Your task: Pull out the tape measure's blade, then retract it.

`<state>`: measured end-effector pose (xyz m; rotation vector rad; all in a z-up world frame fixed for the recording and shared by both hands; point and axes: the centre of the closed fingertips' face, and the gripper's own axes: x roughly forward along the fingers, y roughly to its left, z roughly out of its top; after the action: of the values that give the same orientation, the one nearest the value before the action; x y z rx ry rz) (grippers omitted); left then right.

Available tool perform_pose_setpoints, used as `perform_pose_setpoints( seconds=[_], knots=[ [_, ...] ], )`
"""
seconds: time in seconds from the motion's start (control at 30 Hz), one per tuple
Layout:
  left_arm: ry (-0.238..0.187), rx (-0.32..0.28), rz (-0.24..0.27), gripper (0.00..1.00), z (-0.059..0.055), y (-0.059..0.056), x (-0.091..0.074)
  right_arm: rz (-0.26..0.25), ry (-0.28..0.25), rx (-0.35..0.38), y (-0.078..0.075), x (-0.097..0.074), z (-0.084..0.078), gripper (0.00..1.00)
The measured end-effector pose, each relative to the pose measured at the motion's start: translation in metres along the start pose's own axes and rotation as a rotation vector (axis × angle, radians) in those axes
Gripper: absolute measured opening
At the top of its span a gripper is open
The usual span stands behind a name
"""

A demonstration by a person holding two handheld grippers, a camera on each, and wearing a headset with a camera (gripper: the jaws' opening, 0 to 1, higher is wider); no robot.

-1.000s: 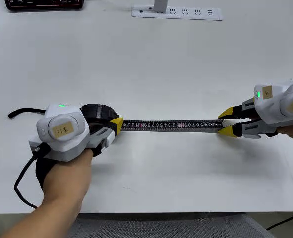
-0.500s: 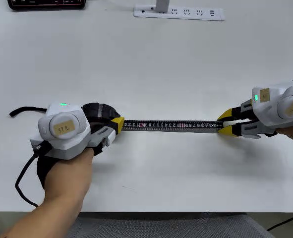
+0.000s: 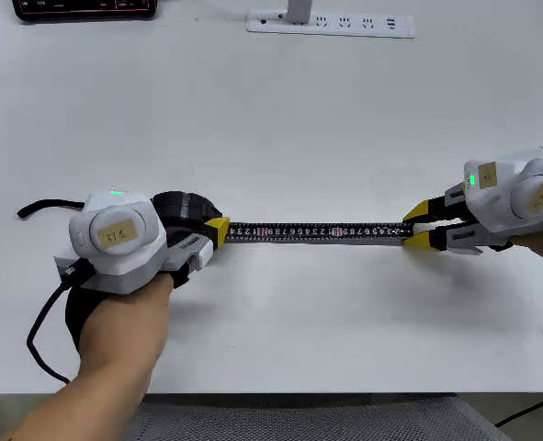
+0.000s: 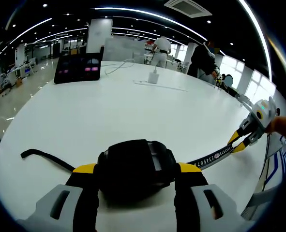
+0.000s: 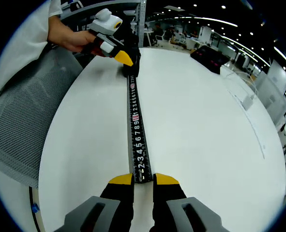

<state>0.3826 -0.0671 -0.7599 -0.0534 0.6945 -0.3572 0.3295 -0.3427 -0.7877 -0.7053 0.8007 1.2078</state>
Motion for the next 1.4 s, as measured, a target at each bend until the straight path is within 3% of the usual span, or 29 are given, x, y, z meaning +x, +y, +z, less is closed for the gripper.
perform_pose_setpoints(
  seconds=[0.63,1.4],
  knots=[
    [0.016,0.003,-0.002,0.56,0.0,0.002,0.0,0.004,0.006,-0.01,-0.001,0.001,0.003,0.1],
    [0.019,-0.019,-0.018,0.56,-0.002,0.002,0.0,0.037,-0.043,0.0,0.002,0.017,0.035,0.09]
  ],
)
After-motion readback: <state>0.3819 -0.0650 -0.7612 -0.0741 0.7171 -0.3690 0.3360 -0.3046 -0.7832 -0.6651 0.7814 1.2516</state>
